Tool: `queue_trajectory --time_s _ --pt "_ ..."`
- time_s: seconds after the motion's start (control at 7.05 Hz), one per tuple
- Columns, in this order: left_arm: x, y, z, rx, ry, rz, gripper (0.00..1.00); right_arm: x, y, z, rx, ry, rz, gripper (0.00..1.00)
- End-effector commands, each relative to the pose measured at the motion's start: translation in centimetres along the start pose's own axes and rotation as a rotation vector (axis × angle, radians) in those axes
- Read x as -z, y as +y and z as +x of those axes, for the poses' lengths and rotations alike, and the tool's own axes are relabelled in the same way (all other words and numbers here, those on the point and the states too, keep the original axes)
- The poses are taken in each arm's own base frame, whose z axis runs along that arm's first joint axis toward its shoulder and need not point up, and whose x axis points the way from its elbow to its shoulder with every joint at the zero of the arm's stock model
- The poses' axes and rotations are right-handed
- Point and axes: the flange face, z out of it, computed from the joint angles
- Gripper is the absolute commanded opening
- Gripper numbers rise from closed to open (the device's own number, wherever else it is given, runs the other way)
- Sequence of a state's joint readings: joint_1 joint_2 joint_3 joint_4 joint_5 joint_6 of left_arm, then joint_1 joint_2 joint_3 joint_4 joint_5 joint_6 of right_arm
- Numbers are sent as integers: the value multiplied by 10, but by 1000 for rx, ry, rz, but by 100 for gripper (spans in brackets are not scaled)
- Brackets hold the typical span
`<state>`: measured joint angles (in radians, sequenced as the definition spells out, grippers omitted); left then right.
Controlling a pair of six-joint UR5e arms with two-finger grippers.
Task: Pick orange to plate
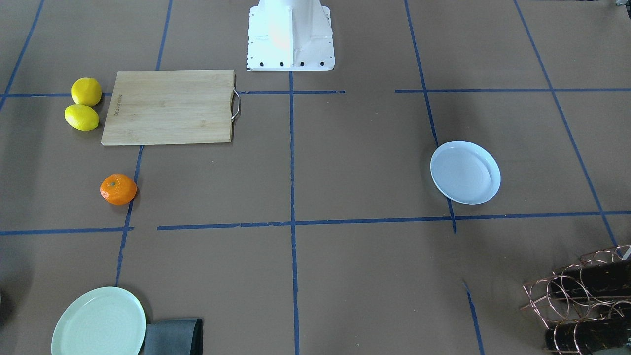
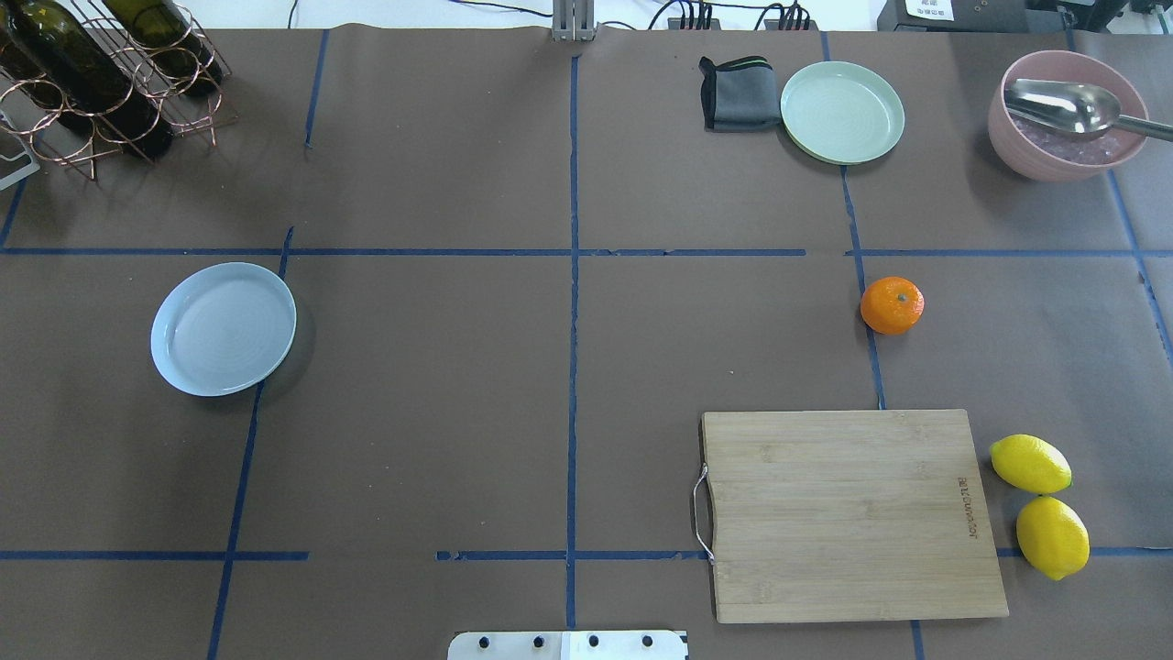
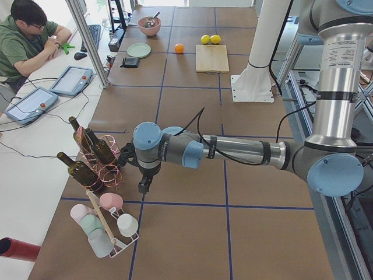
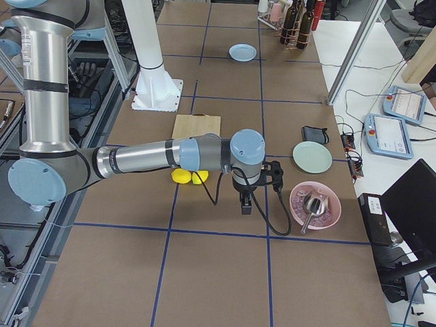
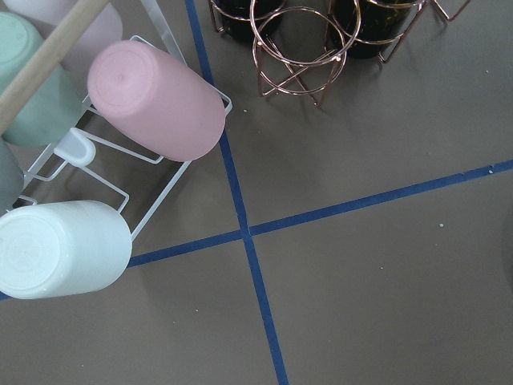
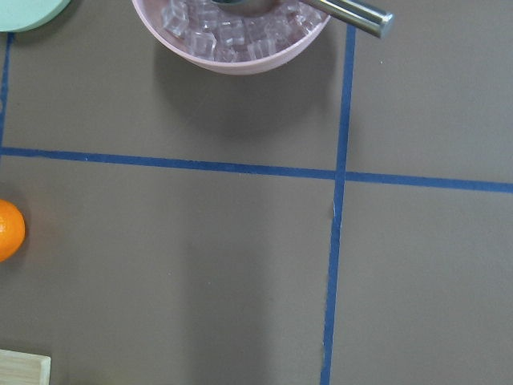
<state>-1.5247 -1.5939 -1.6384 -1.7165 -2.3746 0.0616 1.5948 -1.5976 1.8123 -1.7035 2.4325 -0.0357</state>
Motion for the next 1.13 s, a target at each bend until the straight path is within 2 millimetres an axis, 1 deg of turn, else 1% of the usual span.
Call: queue_trajectory --time_s 0.0,0.14,0.28,0.43,0.57,0.71,0.85,0.99 --pt "-21 -10 34 58 31 24 100 -9 -11 -16 -5 -5 -16 100" --pt "-35 -14 61 124 57 50 100 -12 -9 -15 -9 -7 -22 100" --pt "-60 -15 99 186 101 55 100 -12 -10 -15 -8 -7 -21 100" --pt "-86 -4 127 242 104 77 100 -12 -13 -20 2 -8 -21 100" --pt "-114 -1 163 299 92 99 100 -10 -18 -26 12 -9 -16 100" --pt "-134 4 182 335 92 103 100 -10 -21 -29 20 -9 -16 100" --pt "-153 9 202 366 65 102 100 -9 -22 -33 -9 -9 -13 100" --pt "-169 14 212 367 30 110 100 -9 -24 -36 -8 -10 -9 100"
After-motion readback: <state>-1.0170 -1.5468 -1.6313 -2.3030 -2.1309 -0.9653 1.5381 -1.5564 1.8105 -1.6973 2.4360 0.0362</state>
